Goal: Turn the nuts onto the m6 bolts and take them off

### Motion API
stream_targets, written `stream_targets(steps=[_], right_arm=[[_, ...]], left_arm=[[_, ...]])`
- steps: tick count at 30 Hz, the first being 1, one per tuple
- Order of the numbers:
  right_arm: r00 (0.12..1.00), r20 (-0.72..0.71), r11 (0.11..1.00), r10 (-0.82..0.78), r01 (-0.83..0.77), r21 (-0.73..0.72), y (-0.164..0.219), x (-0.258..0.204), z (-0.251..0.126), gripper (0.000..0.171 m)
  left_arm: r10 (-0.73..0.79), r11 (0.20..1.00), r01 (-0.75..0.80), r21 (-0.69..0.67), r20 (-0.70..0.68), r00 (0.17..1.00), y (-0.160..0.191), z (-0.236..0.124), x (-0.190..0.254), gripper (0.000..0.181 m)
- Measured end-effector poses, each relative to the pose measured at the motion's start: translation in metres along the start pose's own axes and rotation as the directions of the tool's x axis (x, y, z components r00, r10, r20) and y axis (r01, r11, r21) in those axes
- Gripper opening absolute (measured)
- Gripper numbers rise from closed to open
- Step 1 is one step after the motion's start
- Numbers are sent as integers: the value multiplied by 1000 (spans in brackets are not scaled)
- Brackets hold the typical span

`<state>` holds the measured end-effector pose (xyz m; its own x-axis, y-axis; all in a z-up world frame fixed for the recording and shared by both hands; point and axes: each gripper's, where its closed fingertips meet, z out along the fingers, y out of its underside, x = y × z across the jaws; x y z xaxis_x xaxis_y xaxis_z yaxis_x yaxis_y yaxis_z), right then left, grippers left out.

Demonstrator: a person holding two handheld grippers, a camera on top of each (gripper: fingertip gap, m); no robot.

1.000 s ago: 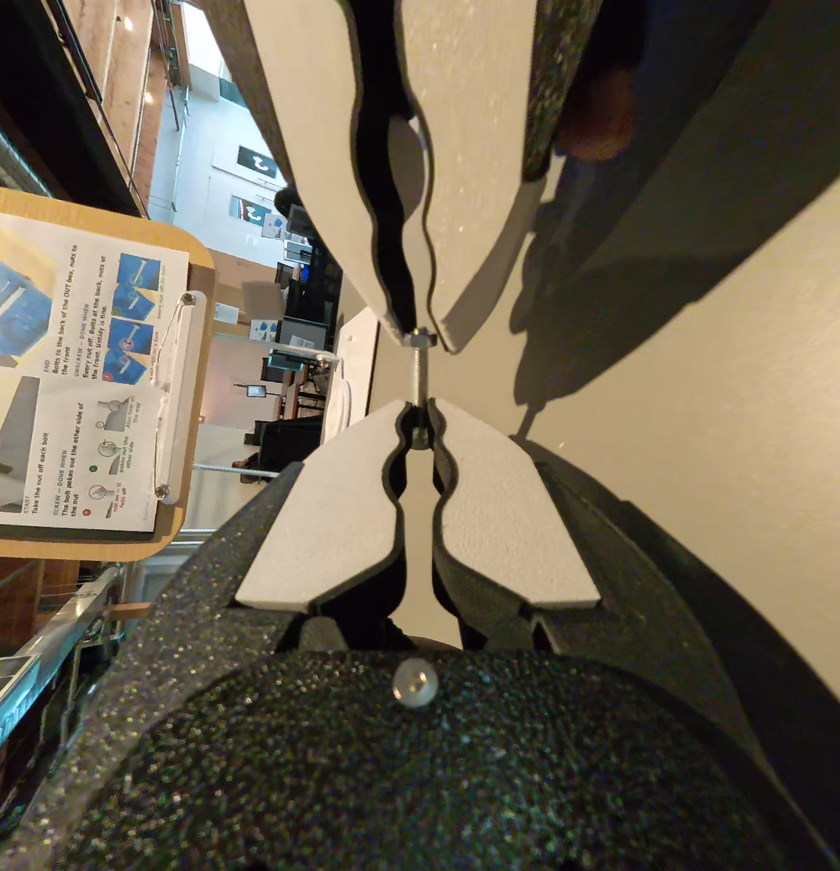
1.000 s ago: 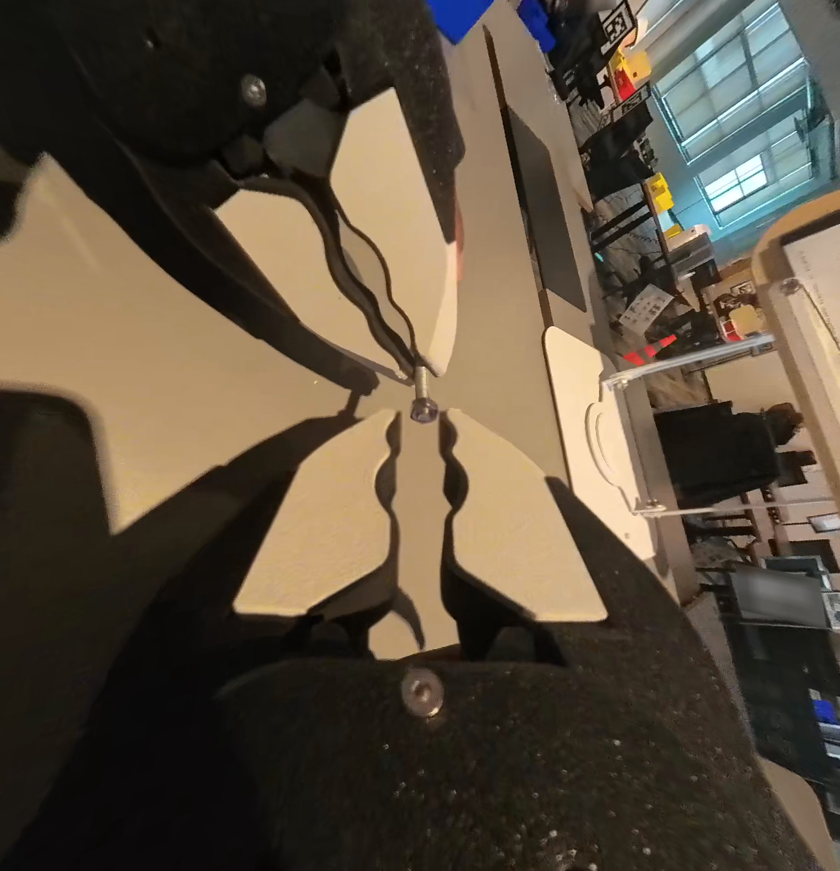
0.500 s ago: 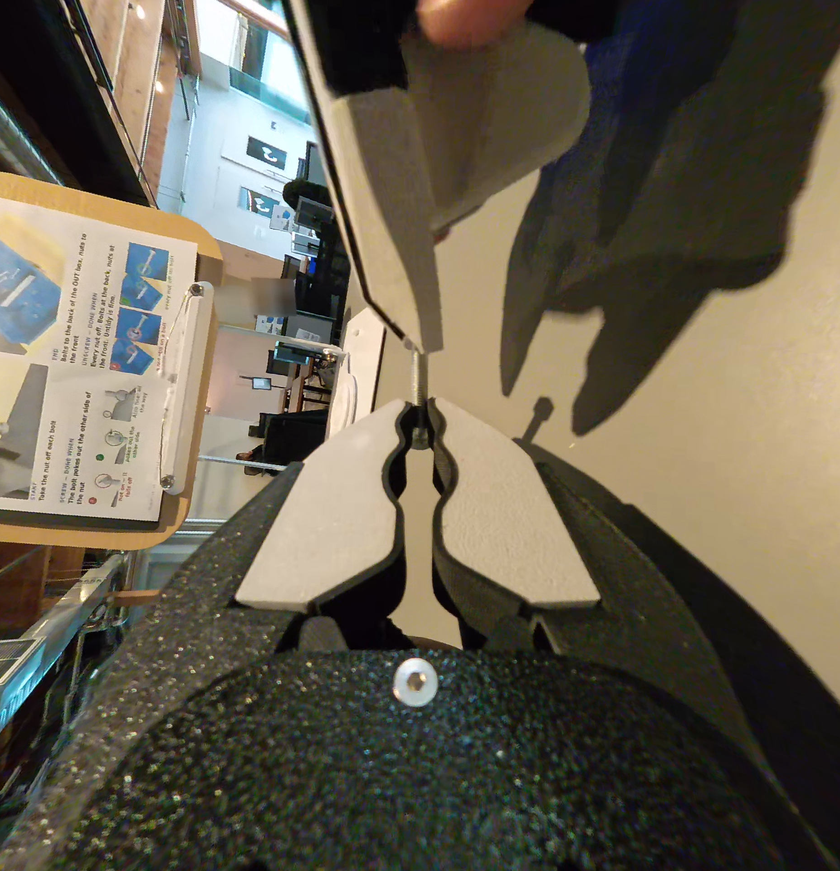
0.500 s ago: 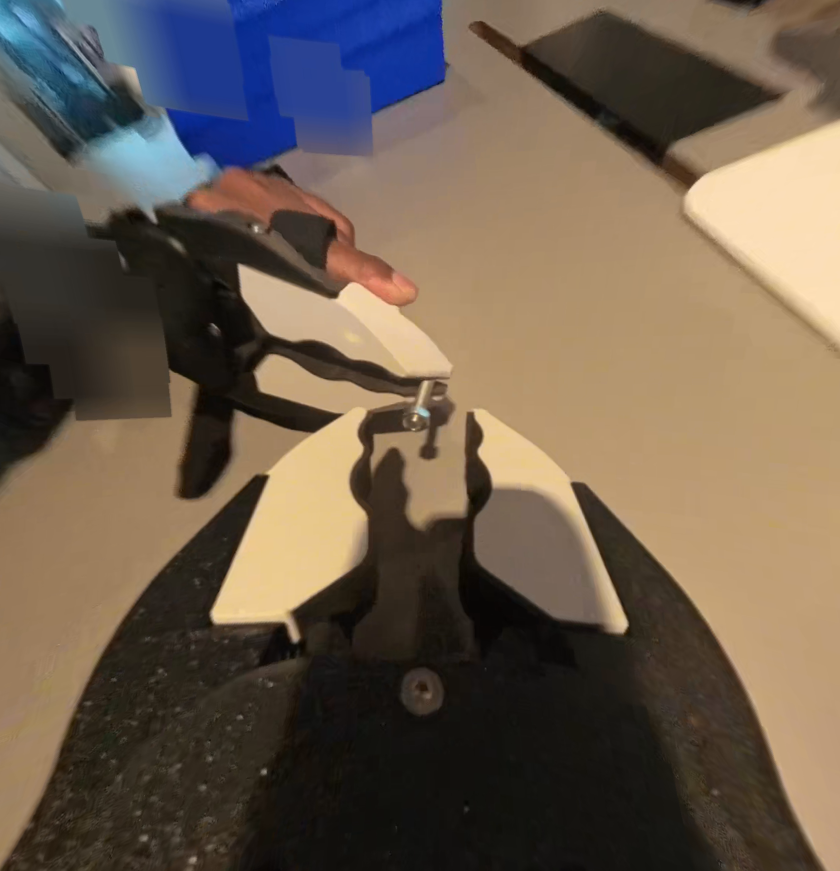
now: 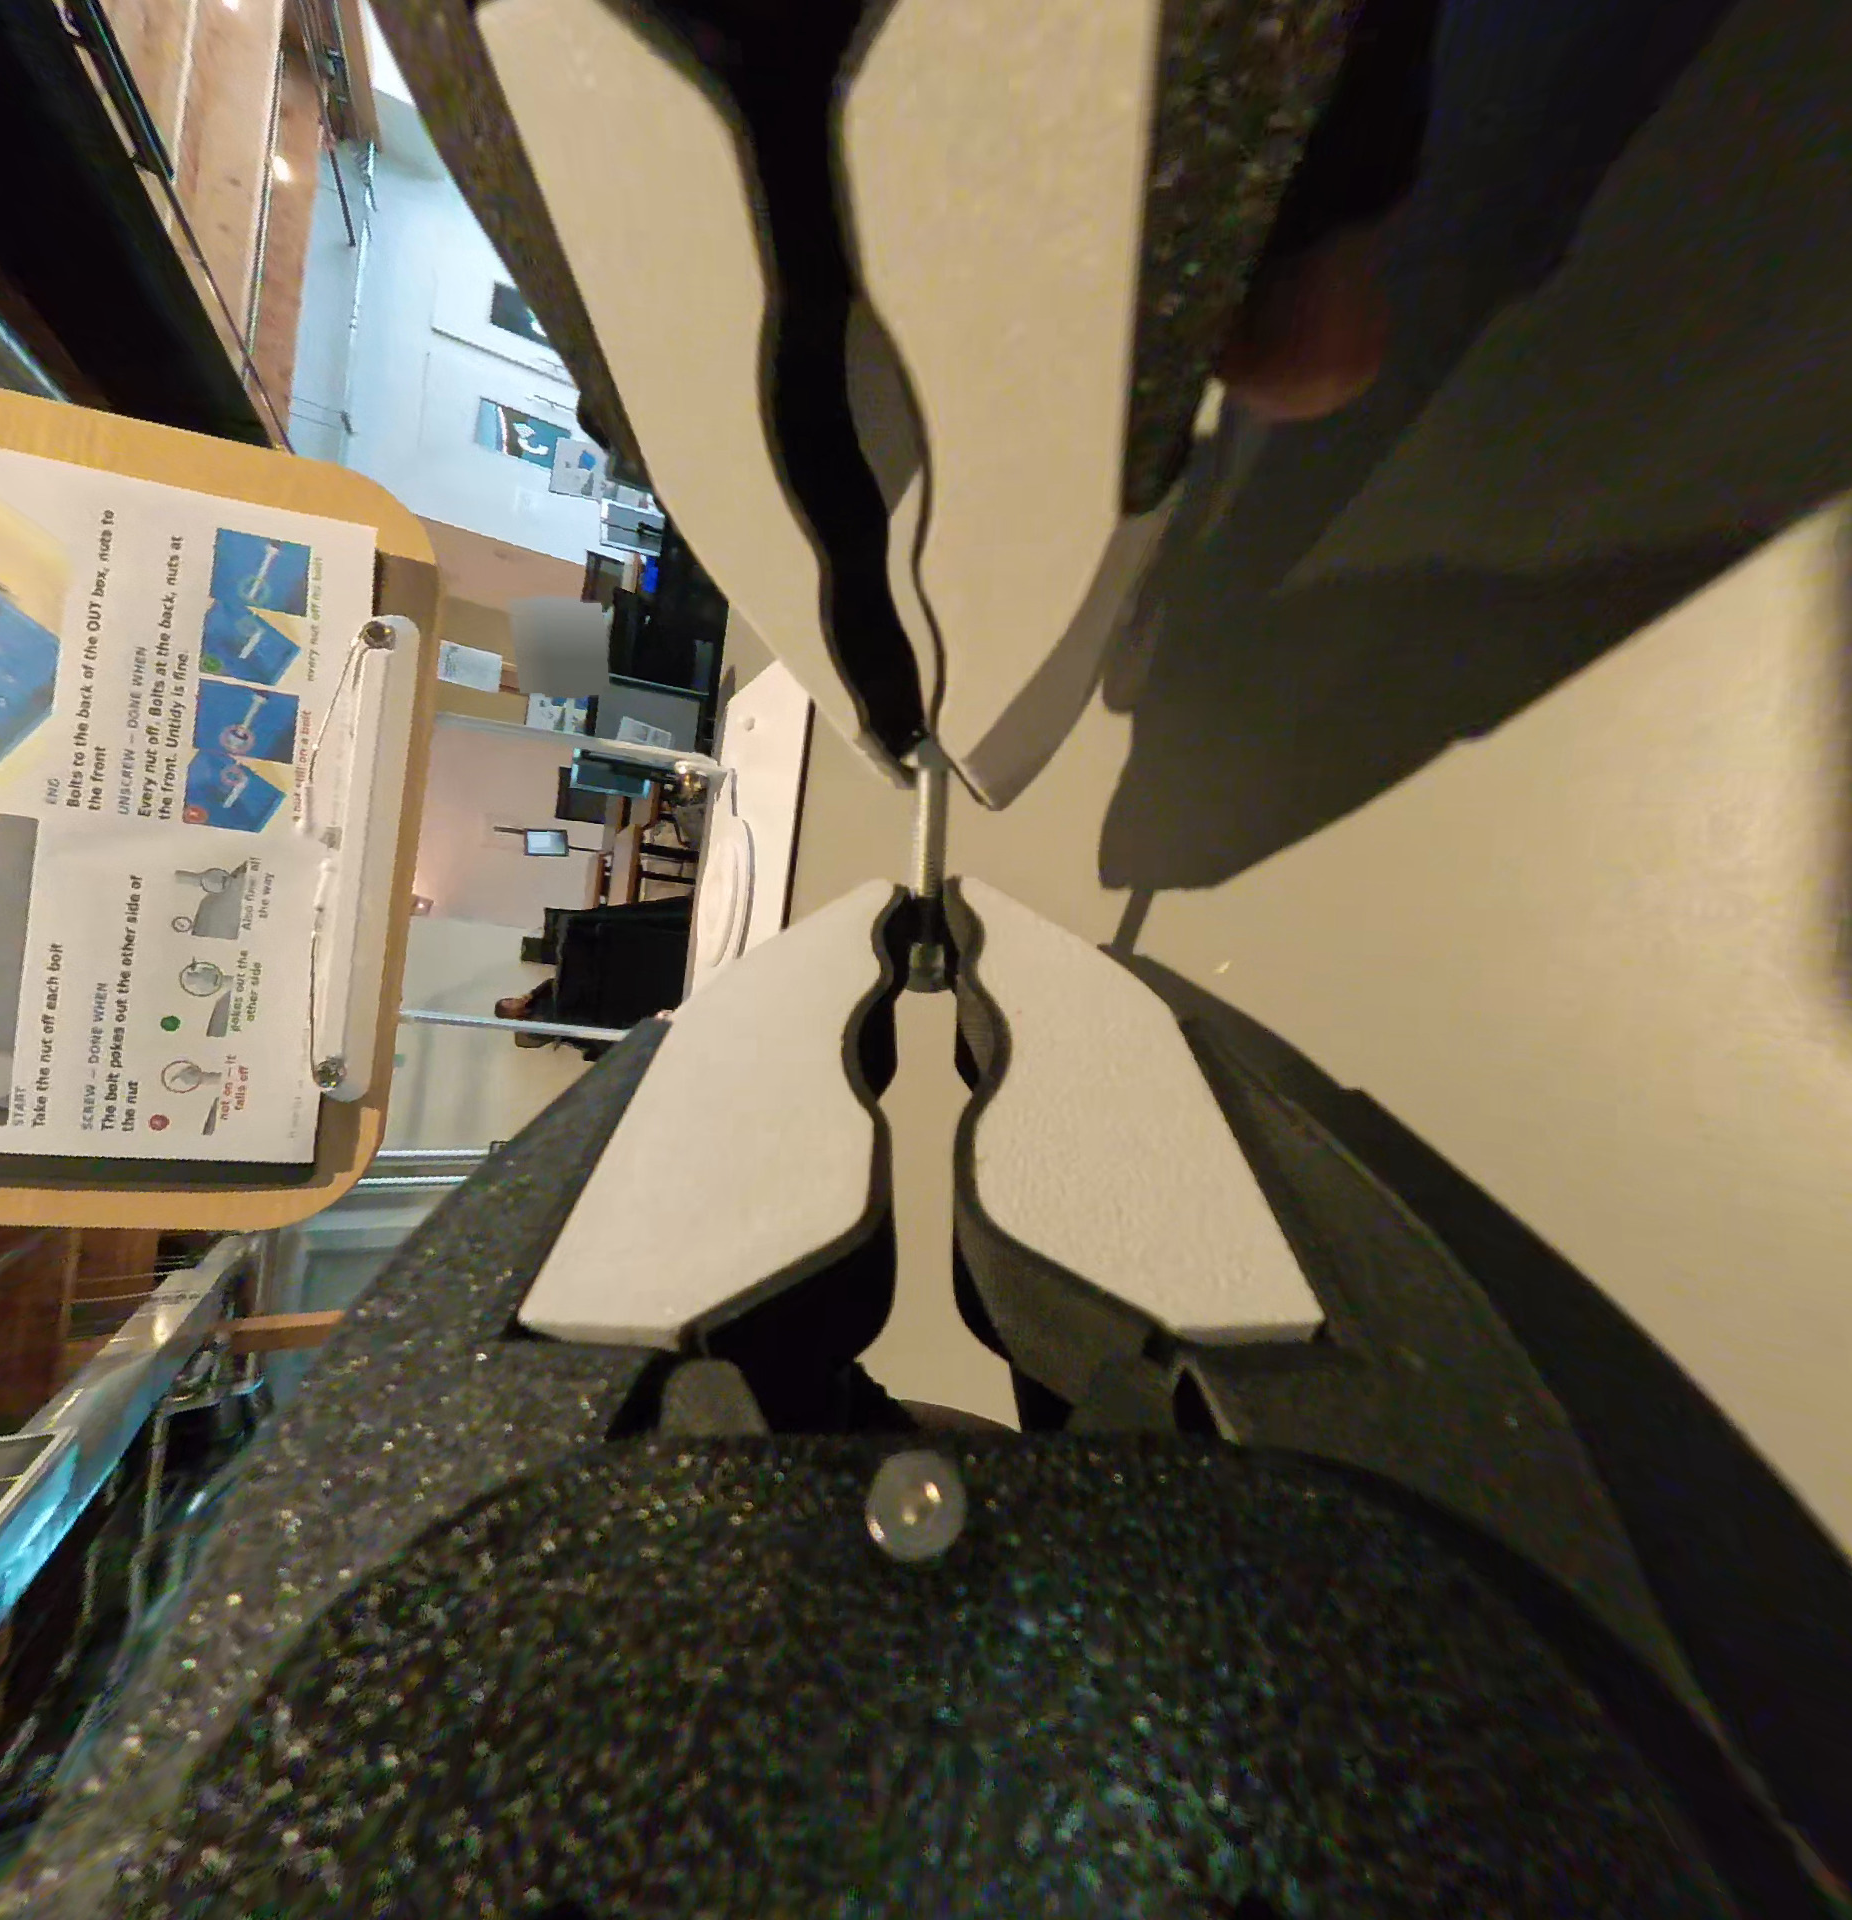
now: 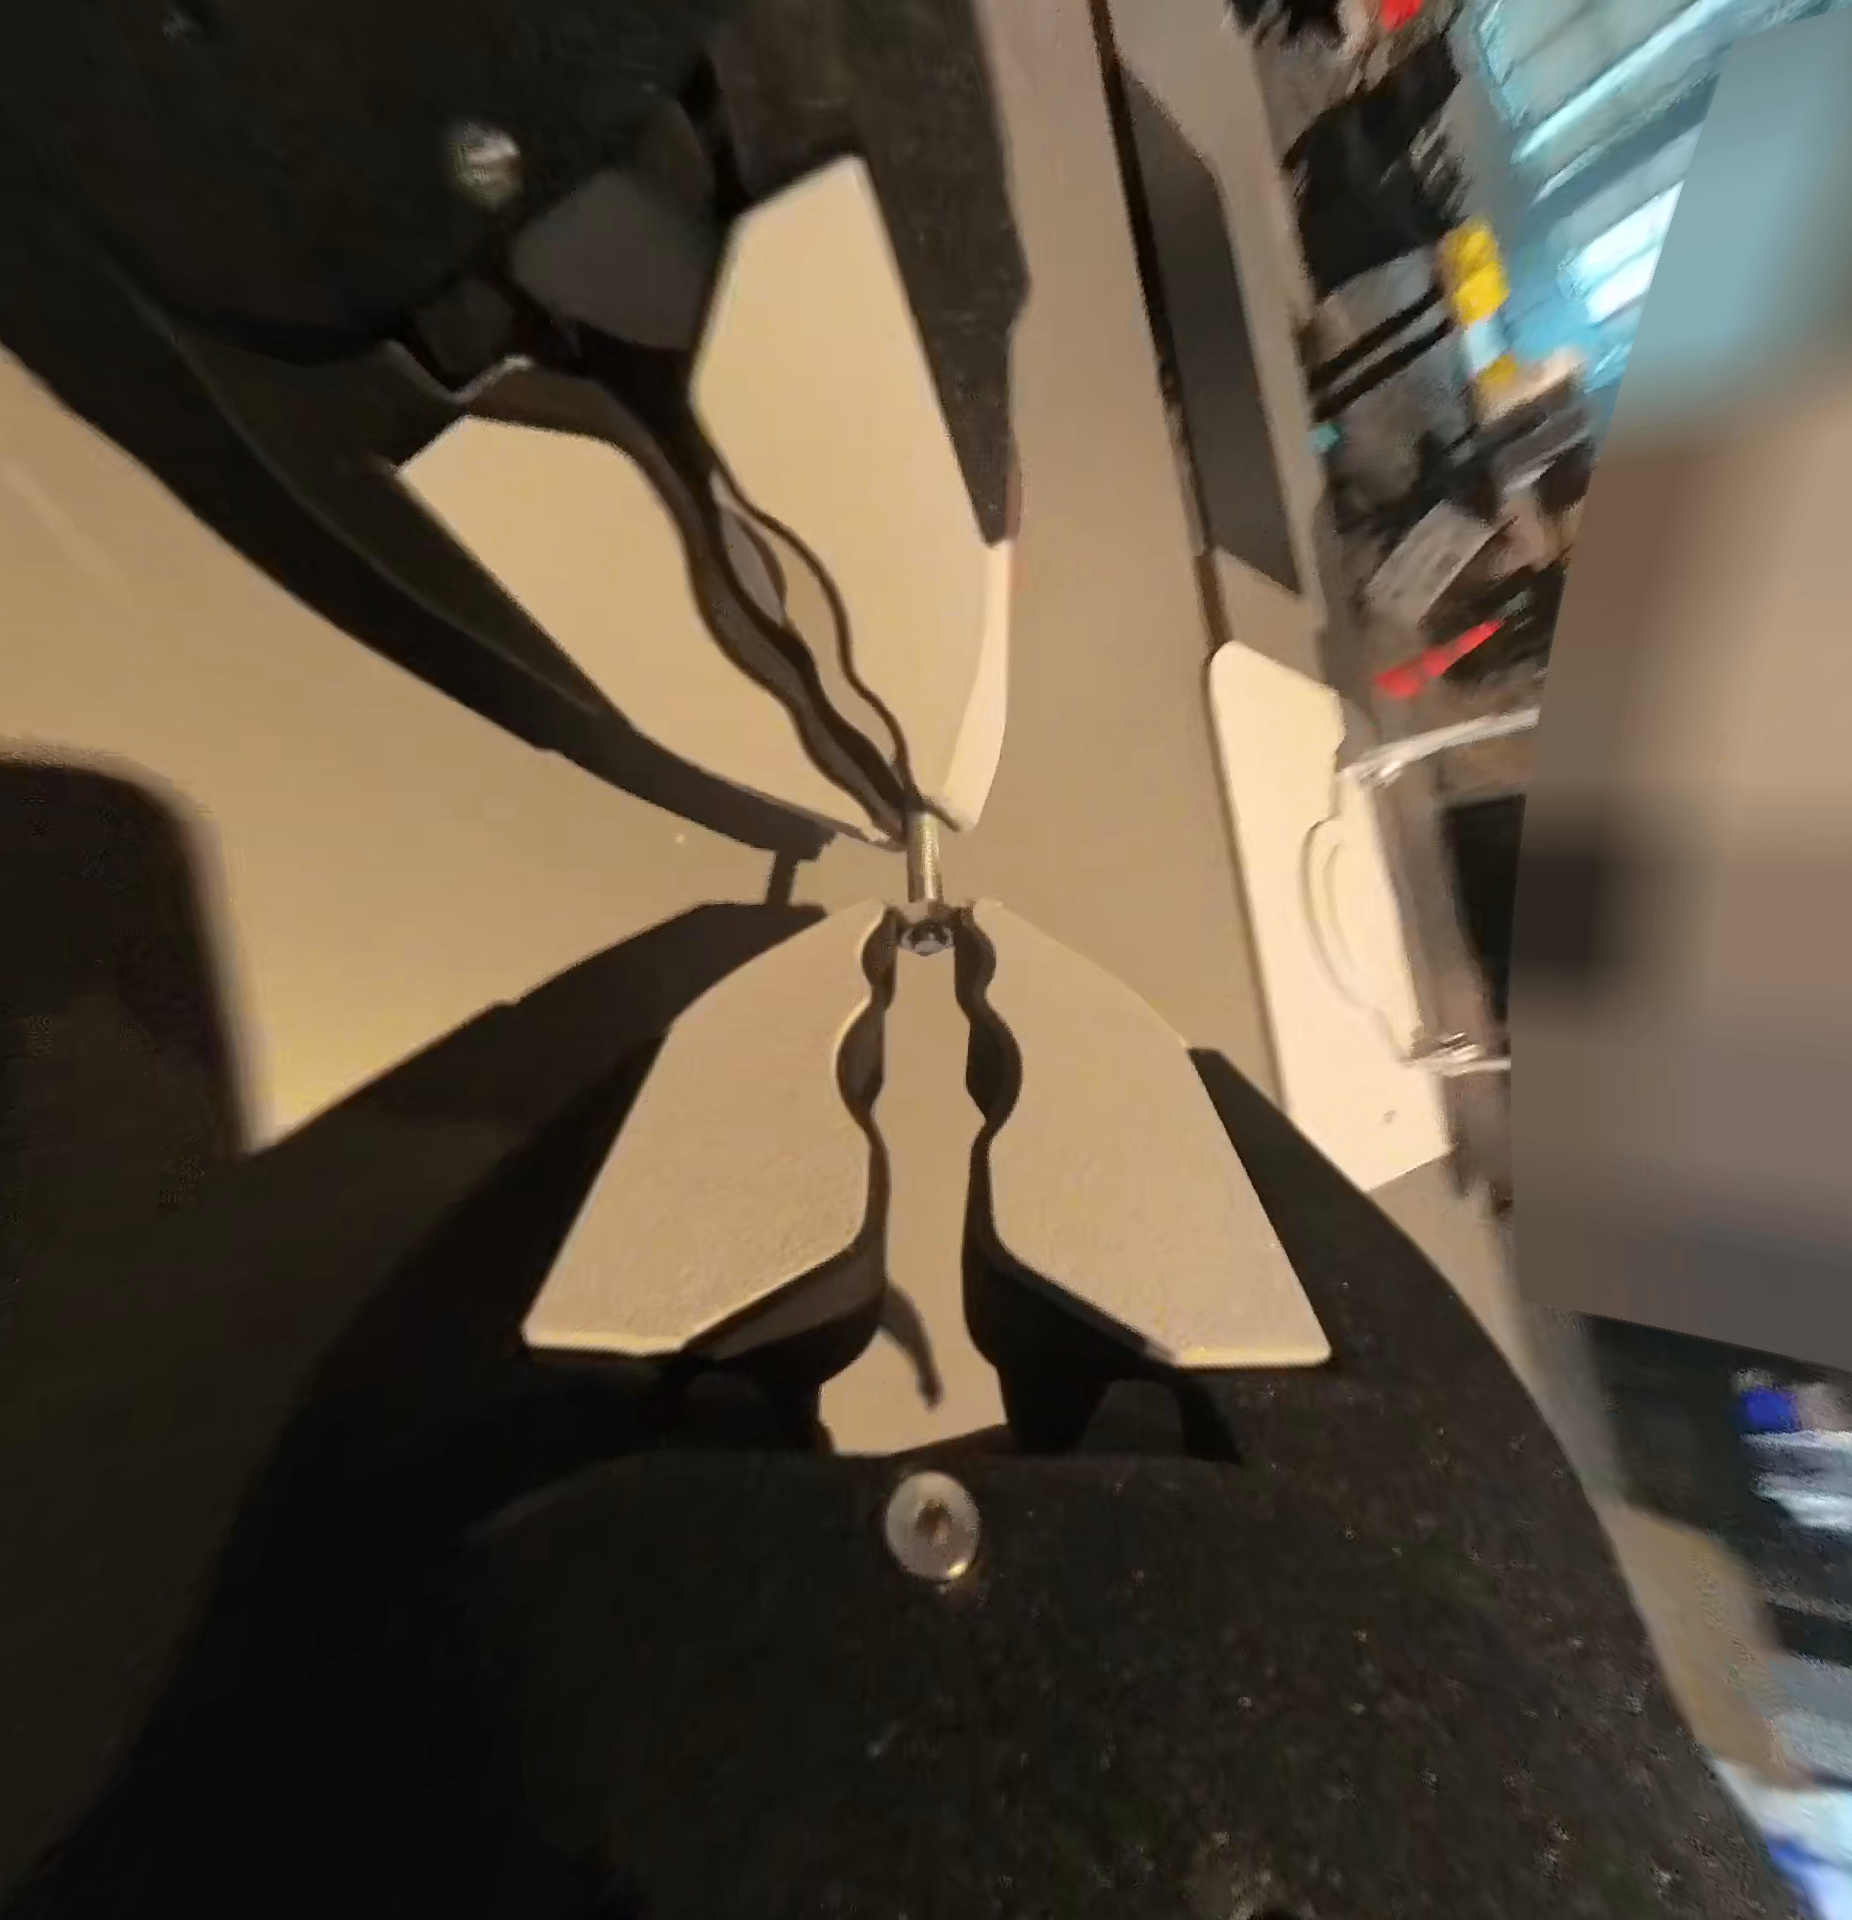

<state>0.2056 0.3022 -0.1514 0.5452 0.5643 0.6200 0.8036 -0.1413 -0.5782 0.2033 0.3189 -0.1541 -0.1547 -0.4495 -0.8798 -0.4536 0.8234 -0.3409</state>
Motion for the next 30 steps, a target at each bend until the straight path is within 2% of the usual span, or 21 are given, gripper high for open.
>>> stream_targets(steps=[2, 3, 5, 6, 7, 8, 9, 10, 12, 14, 15, 18, 22, 25, 28, 30], right_arm=[[958, 118, 965, 262, -259, -37, 0, -3, 1, 10], [885, 186, 904, 426, -424, -56, -3, -4, -1, 10], [645, 321, 702, 693, -705, -99, -11, -4, -5, 10], [538, 375, 614, 755, -781, -115, -14, -3, -7, 10], [479, 417, 568, 772, -815, -117, -16, -3, -8, 11], [473, 445, 568, 760, -817, -102, -17, -2, -9, 15], [514, 446, 604, 733, -793, -78, -16, -2, -8, 22], [590, 413, 665, 694, -745, -53, -13, -2, -7, 29], [783, 291, 820, 550, -573, -7, -5, 2, -4, 41], [925, 165, 935, 342, -353, 43, -6, 6, -5, 43], [965, 104, 966, 241, -249, 66, -8, 8, -6, 41], [999, -2, 995, 40, -39, 92, -14, 6, -8, 32], [999, -35, 998, -32, 34, 50, -8, 4, -3, 26], [992, -77, 994, -101, 103, 24, -5, 5, -2, 15], [998, -43, 999, -49, 50, 9, -4, 4, -2, 10], [992, 44, 993, 118, -118, -9, -3, 1, -1, 10]], left_arm=[[21, 1000, -21, -9, 9, 1000, 1, 0, 0, 6], [26, 1000, -26, -9, 20, 999, 0, -1, -2, 6], [9, 1000, -9, 7, 38, 999, -2, -2, -7, 6], [-1, 1000, 0, 15, 43, 999, -3, -3, -8, 6], [-5, 1000, 4, 16, 46, 999, -3, -3, -8, 6], [-6, 1000, 5, 16, 44, 999, -3, -3, -8, 6], [-6, 1000, 6, 14, 42, 999, -3, -3, -7, 6], [-8, 1000, 8, 12, 42, 999, -2, -2, -7, 6], [-23, 1000, 22, 12, 42, 999, -1, -2, -9, 6], [-35, 999, 34, 8, 39, 999, 1, -2, -9, 6], [-37, 999, 36, 7, 38, 999, 1, -2, -9, 6], [-38, 999, 37, 9, 36, 999, 1, -2, -8, 6], [-39, 999, 39, 19, 33, 999, -1, -2, -8, 6], [-35, 999, 34, 24, 23, 999, -2, -2, -6, 6], [-26, 999, 25, 21, 22, 999, -2, -2, -5, 6], [-15, 1000, 15, 14, 22, 1000, -2, -2, -5, 6]])
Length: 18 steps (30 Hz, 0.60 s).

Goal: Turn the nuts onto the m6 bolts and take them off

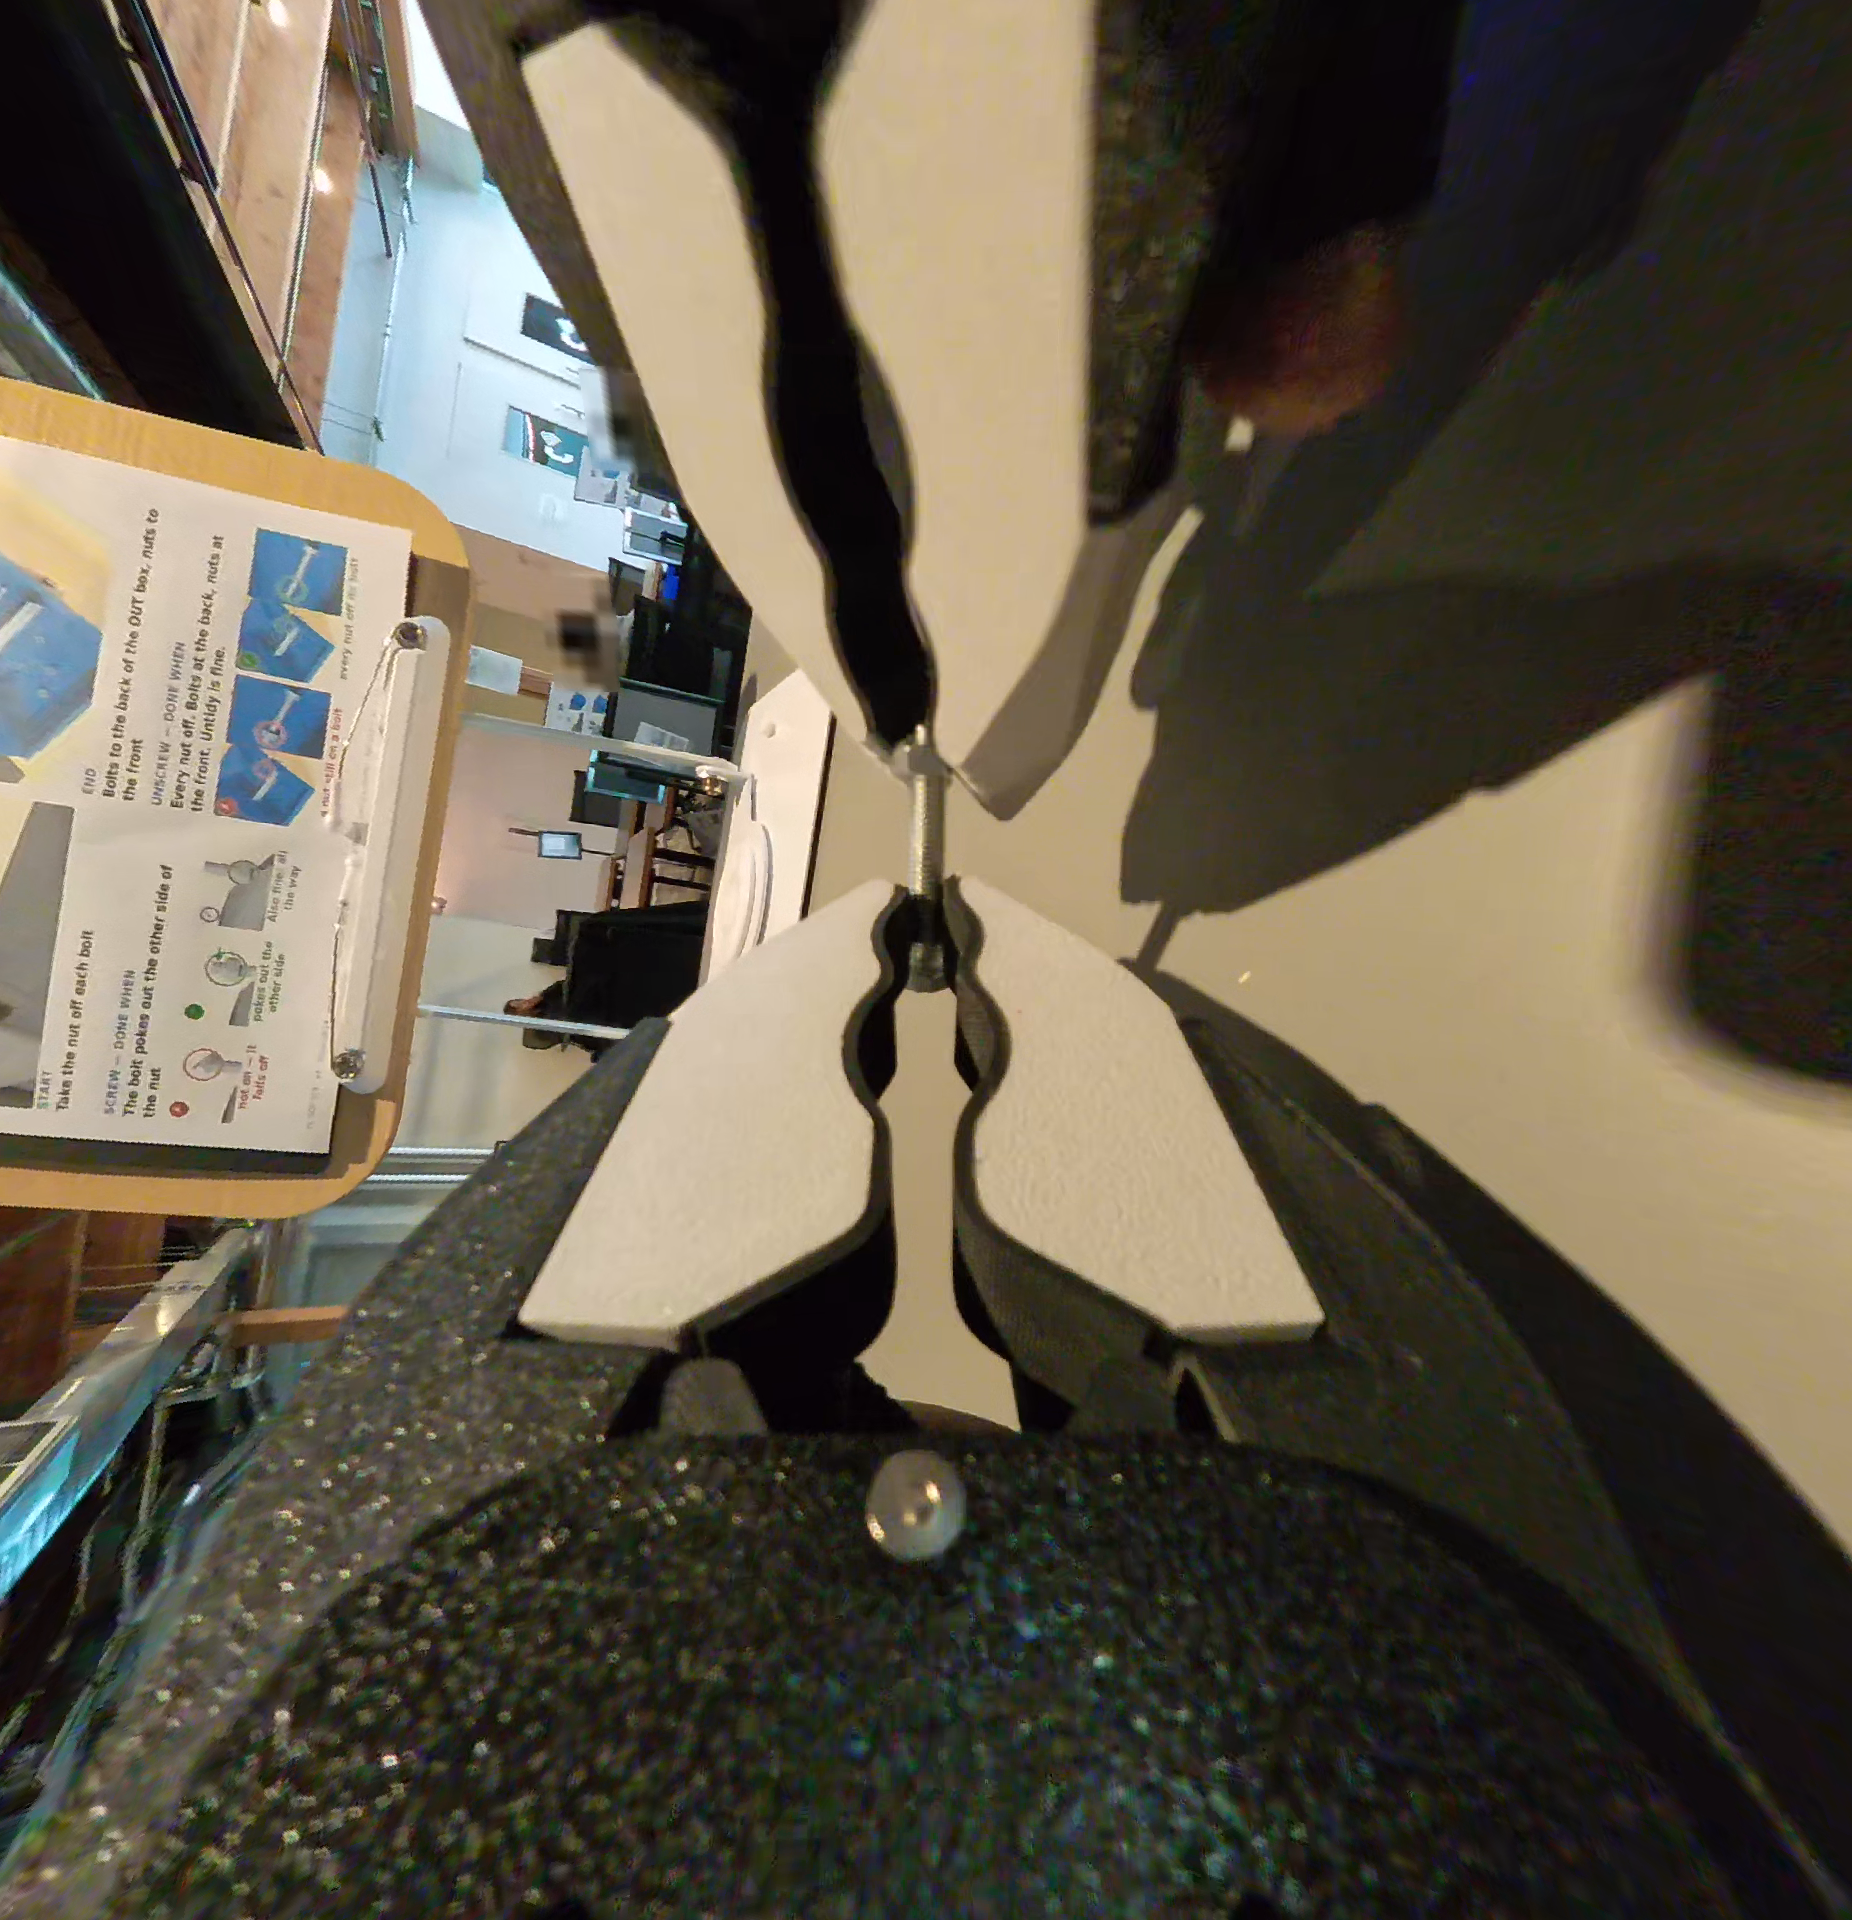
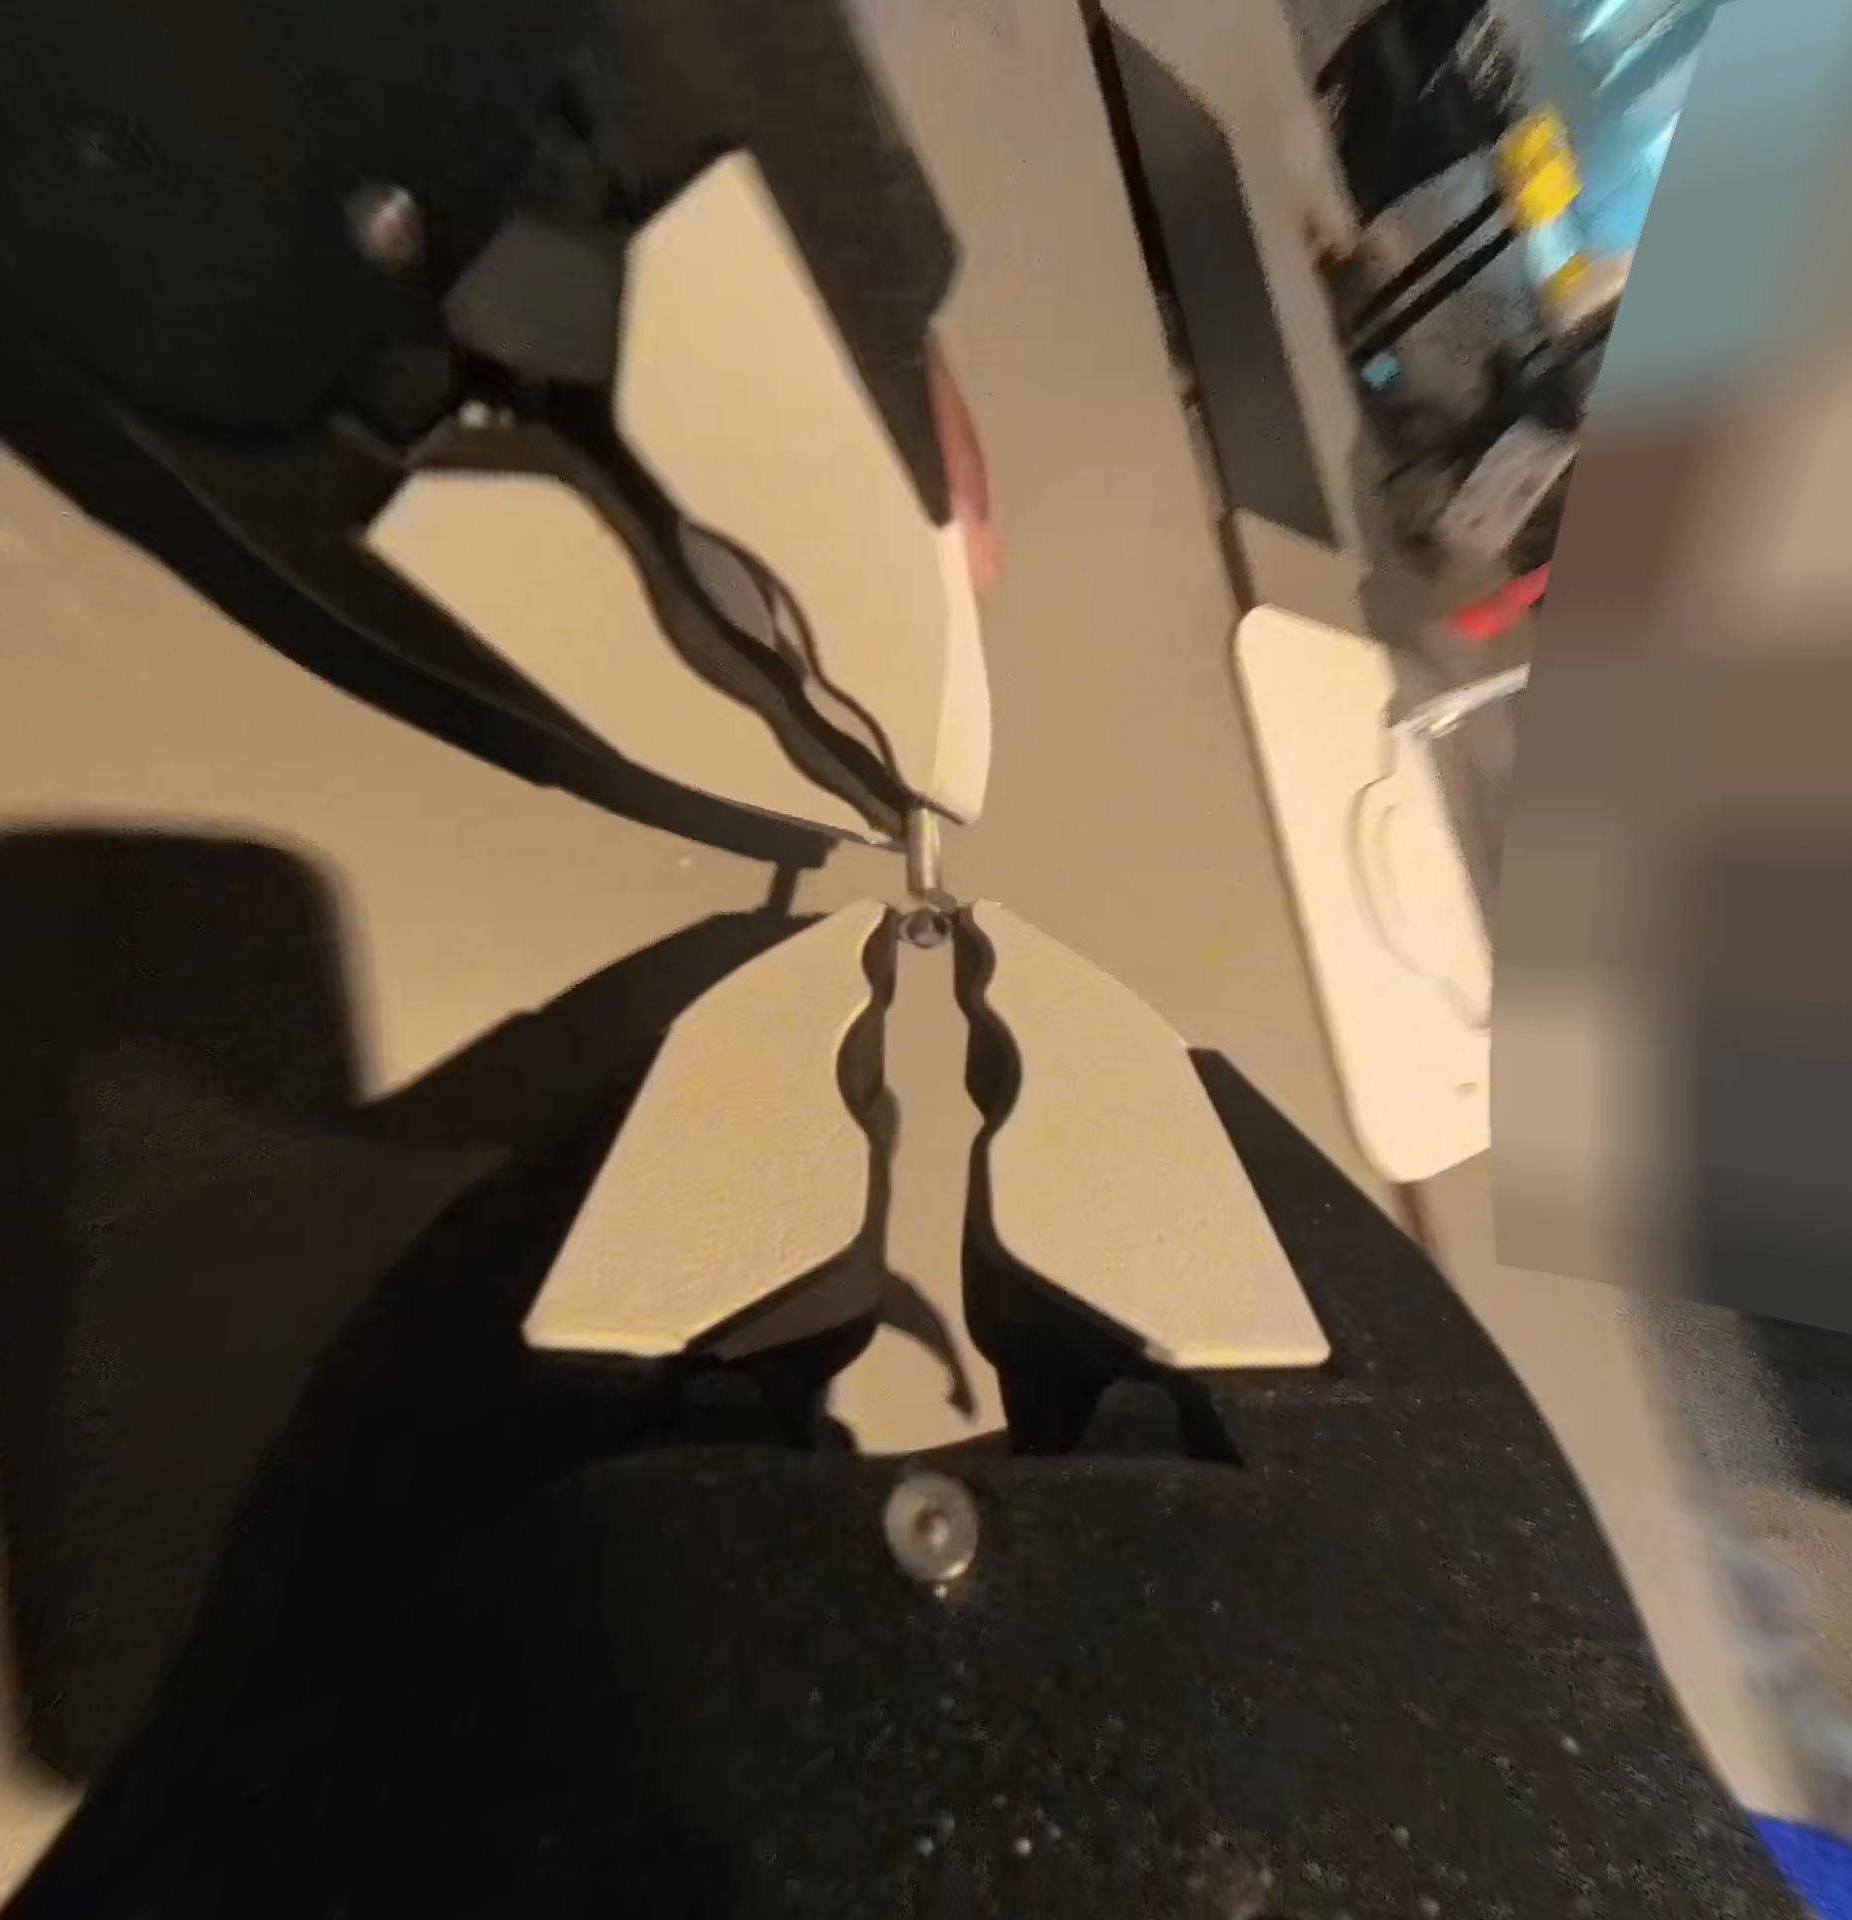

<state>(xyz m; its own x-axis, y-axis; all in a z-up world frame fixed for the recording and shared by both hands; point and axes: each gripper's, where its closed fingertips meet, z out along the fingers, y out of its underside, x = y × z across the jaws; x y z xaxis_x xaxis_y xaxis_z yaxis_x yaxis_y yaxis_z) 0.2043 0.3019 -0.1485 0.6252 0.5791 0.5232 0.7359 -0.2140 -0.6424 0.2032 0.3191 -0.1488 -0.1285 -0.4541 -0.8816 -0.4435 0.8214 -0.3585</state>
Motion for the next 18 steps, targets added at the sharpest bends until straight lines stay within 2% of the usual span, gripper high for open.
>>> stream_targets(steps=[2, 4, 5, 6, 7, 8, 10, 12, 13, 16, 18], right_arm=[[951, 127, 959, 283, -282, -26, -2, -4, 0, 10], [776, 266, 814, 572, -576, -72, -7, -9, -2, 10], [684, 322, 740, 655, -667, -88, -9, -9, -2, 11], [628, 360, 696, 690, -712, -91, -10, -9, -3, 10], [618, 384, 691, 687, -719, -79, -11, -9, -4, 11], [647, 386, 716, 658, -696, -56, -11, -8, -4, 17], [783, 302, 819, 544, -574, 11, -9, -1, -2, 41], [928, 159, 935, 336, -350, 65, -6, 6, -3, 47], [973, 88, 972, 215, -222, 79, -6, 8, -4, 46], [993, -67, 991, -95, 100, 85, -8, 7, -7, 39], [975, -110, 977, -194, 202, 66, -8, 5, -6, 35]], left_arm=[[7, 1000, -7, -5, 7, 1000, 1, 0, -1, 6], [4, 1000, -4, -1, 10, 1000, 1, -1, -2, 6], [0, 1000, 0, 2, 12, 1000, 0, -1, -2, 6], [-4, 1000, 4, 4, 14, 1000, 0, -1, -3, 6], [-8, 1000, 8, 7, 12, 1000, -1, -1, -3, 6], [-9, 1000, 9, 6, 9, 1000, -1, -1, -2, 6], [-6, 1000, 6, 4, 8, 1000, -1, 0, -2, 6], [-19, 1000, 19, 5, 7, 1000, 0, 0, -2, 6], [-25, 1000, 25, 3, 6, 1000, 1, 0, -3, 6], [-27, 1000, 27, 3, 6, 1000, 1, 0, -3, 6], [-25, 1000, 25, 4, 4, 1000, 0, 0, -2, 6]])
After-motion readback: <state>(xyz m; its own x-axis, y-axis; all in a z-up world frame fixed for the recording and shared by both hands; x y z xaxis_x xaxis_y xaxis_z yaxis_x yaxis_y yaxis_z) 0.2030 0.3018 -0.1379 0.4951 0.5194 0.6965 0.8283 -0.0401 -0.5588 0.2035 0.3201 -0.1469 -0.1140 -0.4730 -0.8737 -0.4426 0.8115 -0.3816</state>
